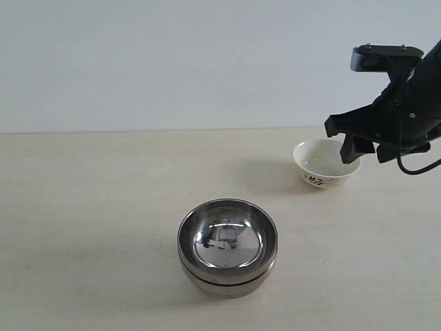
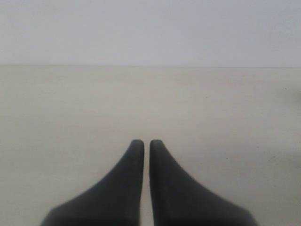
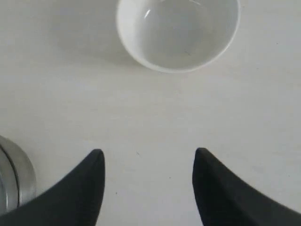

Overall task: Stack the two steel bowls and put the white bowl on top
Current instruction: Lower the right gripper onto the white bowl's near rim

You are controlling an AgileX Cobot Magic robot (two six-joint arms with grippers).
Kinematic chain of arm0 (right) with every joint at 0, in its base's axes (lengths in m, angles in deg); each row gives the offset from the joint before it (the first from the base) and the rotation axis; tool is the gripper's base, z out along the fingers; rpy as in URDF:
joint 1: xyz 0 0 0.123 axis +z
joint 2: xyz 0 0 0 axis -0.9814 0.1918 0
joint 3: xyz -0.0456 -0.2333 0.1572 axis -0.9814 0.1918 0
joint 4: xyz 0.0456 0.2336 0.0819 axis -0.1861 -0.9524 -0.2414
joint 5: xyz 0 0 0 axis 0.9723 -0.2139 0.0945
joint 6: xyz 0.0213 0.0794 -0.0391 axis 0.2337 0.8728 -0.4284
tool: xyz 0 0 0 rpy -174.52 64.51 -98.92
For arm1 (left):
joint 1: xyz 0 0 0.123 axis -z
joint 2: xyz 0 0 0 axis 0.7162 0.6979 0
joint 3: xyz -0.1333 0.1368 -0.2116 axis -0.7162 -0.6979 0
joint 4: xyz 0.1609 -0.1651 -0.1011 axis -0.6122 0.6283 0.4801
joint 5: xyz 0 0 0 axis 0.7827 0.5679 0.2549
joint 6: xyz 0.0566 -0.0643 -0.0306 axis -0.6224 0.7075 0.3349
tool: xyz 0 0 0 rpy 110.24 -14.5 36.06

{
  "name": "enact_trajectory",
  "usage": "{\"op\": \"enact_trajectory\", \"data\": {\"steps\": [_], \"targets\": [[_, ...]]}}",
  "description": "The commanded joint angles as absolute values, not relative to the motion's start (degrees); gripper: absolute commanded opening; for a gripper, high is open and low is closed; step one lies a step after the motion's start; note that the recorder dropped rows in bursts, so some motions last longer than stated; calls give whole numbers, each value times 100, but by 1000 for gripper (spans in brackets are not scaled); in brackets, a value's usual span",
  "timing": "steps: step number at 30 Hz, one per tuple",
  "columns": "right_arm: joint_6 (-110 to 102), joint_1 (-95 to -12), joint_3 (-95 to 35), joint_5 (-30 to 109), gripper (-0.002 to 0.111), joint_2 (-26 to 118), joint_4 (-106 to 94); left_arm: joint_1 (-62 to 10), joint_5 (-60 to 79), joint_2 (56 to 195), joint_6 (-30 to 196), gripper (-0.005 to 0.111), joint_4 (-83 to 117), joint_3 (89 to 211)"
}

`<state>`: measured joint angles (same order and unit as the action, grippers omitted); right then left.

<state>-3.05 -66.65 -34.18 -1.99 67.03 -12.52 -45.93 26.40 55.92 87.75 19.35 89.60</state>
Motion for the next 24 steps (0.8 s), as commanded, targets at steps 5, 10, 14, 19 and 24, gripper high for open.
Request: {"op": "enact_trajectory", "data": {"steps": [5,10,14,19,24], "targets": [[-388,-6800,-3407,-128,50,6632,-1250,-4613,2648,5573,8783,4,1923,8941],[-339,-6800,-3407,-98,50,6632,-1238,-4613,2648,5573,8783,4,1923,8941],[-339,-6800,-3407,-195,50,6632,-1215,-4613,2648,5573,8783,4,1923,8941],[-418,-6800,-3407,-405,50,6643,-1190,-4613,2648,5573,8783,4,1923,8941],[-391,-6800,-3407,-411,50,6643,-1190,-4613,2648,5573,8783,4,1923,8941]]}}
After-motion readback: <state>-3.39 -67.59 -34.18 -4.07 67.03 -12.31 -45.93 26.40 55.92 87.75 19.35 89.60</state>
